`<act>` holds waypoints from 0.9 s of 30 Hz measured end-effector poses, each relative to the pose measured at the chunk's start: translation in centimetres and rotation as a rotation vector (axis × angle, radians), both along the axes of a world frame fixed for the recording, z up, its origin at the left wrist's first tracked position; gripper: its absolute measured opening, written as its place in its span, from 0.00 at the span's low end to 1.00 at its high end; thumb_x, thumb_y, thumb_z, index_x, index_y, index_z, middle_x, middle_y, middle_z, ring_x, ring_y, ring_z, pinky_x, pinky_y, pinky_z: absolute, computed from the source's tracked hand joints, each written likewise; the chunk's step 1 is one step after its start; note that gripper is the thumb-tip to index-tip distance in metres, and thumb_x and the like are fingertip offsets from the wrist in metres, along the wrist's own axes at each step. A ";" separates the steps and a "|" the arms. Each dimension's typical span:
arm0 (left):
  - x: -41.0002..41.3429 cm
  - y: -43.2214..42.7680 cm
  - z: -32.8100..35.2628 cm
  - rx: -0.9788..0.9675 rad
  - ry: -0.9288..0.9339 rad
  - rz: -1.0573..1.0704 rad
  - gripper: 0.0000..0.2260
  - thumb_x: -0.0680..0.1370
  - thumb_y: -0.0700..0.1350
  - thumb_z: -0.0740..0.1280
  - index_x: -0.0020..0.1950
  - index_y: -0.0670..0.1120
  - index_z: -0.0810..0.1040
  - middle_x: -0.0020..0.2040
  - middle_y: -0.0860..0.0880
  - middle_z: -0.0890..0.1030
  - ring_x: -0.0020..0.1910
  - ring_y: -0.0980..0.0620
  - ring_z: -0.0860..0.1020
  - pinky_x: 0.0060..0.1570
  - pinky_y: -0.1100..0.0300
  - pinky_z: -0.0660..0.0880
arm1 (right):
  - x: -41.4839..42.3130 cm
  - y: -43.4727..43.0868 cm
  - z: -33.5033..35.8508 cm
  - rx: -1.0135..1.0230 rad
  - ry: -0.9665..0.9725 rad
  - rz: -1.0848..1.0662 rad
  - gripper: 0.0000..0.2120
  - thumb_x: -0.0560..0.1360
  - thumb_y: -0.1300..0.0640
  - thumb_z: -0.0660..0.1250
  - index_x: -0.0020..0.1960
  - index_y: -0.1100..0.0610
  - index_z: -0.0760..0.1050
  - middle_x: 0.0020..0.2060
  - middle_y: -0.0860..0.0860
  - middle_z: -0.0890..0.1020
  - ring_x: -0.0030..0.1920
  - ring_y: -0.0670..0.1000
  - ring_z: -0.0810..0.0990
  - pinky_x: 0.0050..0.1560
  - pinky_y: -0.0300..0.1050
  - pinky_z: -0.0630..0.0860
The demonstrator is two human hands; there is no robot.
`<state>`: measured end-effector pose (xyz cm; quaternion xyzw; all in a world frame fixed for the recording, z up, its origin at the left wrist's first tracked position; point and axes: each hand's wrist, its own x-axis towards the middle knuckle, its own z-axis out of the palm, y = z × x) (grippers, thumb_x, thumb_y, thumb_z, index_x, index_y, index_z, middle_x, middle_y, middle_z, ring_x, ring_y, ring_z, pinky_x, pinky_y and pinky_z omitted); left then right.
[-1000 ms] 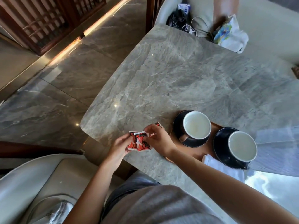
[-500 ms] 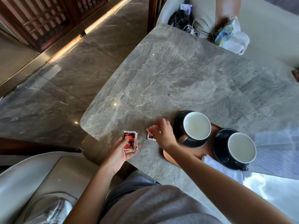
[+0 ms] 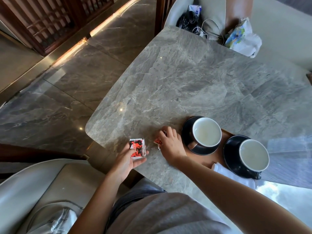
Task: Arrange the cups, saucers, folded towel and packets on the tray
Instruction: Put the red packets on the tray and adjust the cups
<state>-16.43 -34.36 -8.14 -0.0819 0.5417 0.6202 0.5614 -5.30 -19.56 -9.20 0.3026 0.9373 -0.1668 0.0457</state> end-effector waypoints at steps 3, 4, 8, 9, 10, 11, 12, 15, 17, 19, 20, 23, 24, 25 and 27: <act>0.3 0.3 0.1 -0.026 0.008 -0.005 0.14 0.80 0.35 0.51 0.60 0.44 0.72 0.56 0.38 0.79 0.47 0.45 0.82 0.40 0.55 0.83 | 0.2 0.0 0.8 -0.102 0.107 -0.010 0.19 0.70 0.60 0.67 0.59 0.55 0.68 0.57 0.55 0.69 0.57 0.57 0.68 0.56 0.52 0.72; 0.4 0.5 0.1 -0.041 -0.012 0.006 0.12 0.81 0.37 0.52 0.58 0.45 0.73 0.55 0.39 0.79 0.46 0.45 0.82 0.40 0.55 0.82 | 0.3 -0.1 1.2 -0.156 0.166 -0.016 0.19 0.70 0.60 0.68 0.59 0.55 0.69 0.57 0.54 0.70 0.57 0.56 0.68 0.55 0.51 0.72; 0.5 1.0 0.2 -0.069 -0.110 0.021 0.17 0.81 0.53 0.53 0.55 0.44 0.76 0.50 0.42 0.81 0.45 0.45 0.81 0.49 0.49 0.78 | 0.6 -0.8 3.5 -0.386 0.356 0.040 0.20 0.70 0.60 0.69 0.59 0.53 0.68 0.57 0.51 0.71 0.57 0.52 0.71 0.57 0.43 0.70; 0.5 1.1 0.2 -0.045 -0.121 0.014 0.17 0.80 0.53 0.53 0.54 0.45 0.76 0.49 0.42 0.81 0.47 0.44 0.80 0.52 0.47 0.76 | 0.6 -1.0 4.0 -0.428 0.359 0.068 0.21 0.70 0.60 0.69 0.60 0.53 0.67 0.57 0.50 0.72 0.57 0.51 0.71 0.58 0.41 0.69; 0.5 1.1 0.2 -0.022 -0.132 0.000 0.16 0.80 0.52 0.54 0.53 0.45 0.76 0.49 0.42 0.81 0.48 0.44 0.79 0.52 0.46 0.76 | 0.7 -1.3 4.3 -0.462 0.355 0.089 0.23 0.70 0.60 0.69 0.62 0.54 0.66 0.58 0.50 0.72 0.58 0.49 0.71 0.59 0.39 0.68; 0.6 1.1 0.2 -0.006 -0.142 -0.018 0.14 0.80 0.49 0.54 0.53 0.44 0.76 0.48 0.42 0.81 0.48 0.44 0.79 0.52 0.46 0.77 | 0.7 -1.5 4.6 -0.492 0.345 0.102 0.25 0.71 0.61 0.69 0.64 0.54 0.65 0.59 0.50 0.71 0.60 0.48 0.71 0.61 0.38 0.67; 0.7 1.2 0.2 0.002 -0.145 -0.044 0.13 0.80 0.46 0.54 0.52 0.43 0.76 0.47 0.42 0.81 0.47 0.45 0.79 0.50 0.48 0.78 | 0.7 -1.7 4.8 -0.514 0.333 0.110 0.27 0.71 0.61 0.68 0.67 0.54 0.63 0.62 0.50 0.70 0.62 0.48 0.70 0.62 0.37 0.67; 0.9 1.5 0.2 0.007 -0.138 -0.139 0.11 0.78 0.40 0.55 0.49 0.42 0.76 0.41 0.44 0.84 0.41 0.48 0.82 0.46 0.52 0.81 | 0.9 -1.9 5.2 -0.528 0.302 0.163 0.31 0.72 0.63 0.67 0.71 0.56 0.59 0.66 0.53 0.67 0.66 0.50 0.69 0.65 0.41 0.68; 1.0 1.7 0.3 0.020 -0.116 -0.199 0.12 0.78 0.38 0.55 0.47 0.45 0.78 0.38 0.47 0.85 0.39 0.51 0.83 0.46 0.53 0.82 | 0.9 -2.0 5.2 -0.502 0.298 0.222 0.31 0.72 0.64 0.67 0.72 0.57 0.58 0.67 0.54 0.67 0.67 0.51 0.68 0.66 0.43 0.68; 1.1 1.8 0.3 0.039 -0.085 -0.220 0.13 0.78 0.36 0.56 0.48 0.49 0.78 0.39 0.49 0.85 0.38 0.52 0.83 0.43 0.54 0.82 | 0.8 -2.1 4.9 -0.474 0.288 0.263 0.32 0.72 0.66 0.66 0.73 0.57 0.58 0.67 0.55 0.67 0.67 0.52 0.68 0.65 0.44 0.69; 1.2 1.8 0.3 0.048 -0.071 -0.220 0.14 0.78 0.35 0.56 0.49 0.50 0.78 0.40 0.49 0.85 0.39 0.52 0.83 0.42 0.54 0.82 | 0.7 -2.1 4.7 -0.467 0.282 0.269 0.32 0.72 0.66 0.66 0.73 0.56 0.58 0.67 0.54 0.67 0.67 0.53 0.68 0.64 0.45 0.69; 1.4 1.8 0.1 0.061 -0.040 -0.229 0.15 0.78 0.34 0.56 0.54 0.51 0.77 0.42 0.49 0.85 0.41 0.52 0.83 0.42 0.56 0.81 | 0.6 -2.1 4.2 -0.474 0.278 0.268 0.32 0.73 0.62 0.67 0.73 0.55 0.58 0.68 0.54 0.66 0.67 0.52 0.68 0.65 0.43 0.68; 1.4 1.8 0.1 0.057 -0.034 -0.235 0.15 0.78 0.34 0.56 0.54 0.51 0.76 0.42 0.50 0.85 0.40 0.53 0.83 0.40 0.56 0.81 | 0.7 -2.0 4.0 -0.486 0.284 0.258 0.33 0.72 0.59 0.69 0.73 0.55 0.58 0.68 0.53 0.66 0.68 0.51 0.67 0.65 0.41 0.66; 1.4 1.8 0.0 0.047 -0.031 -0.234 0.15 0.78 0.34 0.56 0.55 0.51 0.76 0.41 0.50 0.85 0.39 0.53 0.83 0.39 0.57 0.81 | 0.8 -1.9 3.7 -0.492 0.290 0.235 0.34 0.72 0.55 0.70 0.73 0.54 0.58 0.68 0.52 0.66 0.69 0.49 0.66 0.66 0.40 0.65; 1.4 1.6 -0.2 0.032 -0.048 -0.191 0.15 0.78 0.34 0.56 0.56 0.49 0.77 0.44 0.47 0.85 0.41 0.50 0.84 0.38 0.56 0.81 | 1.0 -1.5 3.0 -0.428 0.289 0.140 0.32 0.72 0.49 0.68 0.71 0.53 0.59 0.69 0.51 0.66 0.69 0.50 0.66 0.66 0.44 0.65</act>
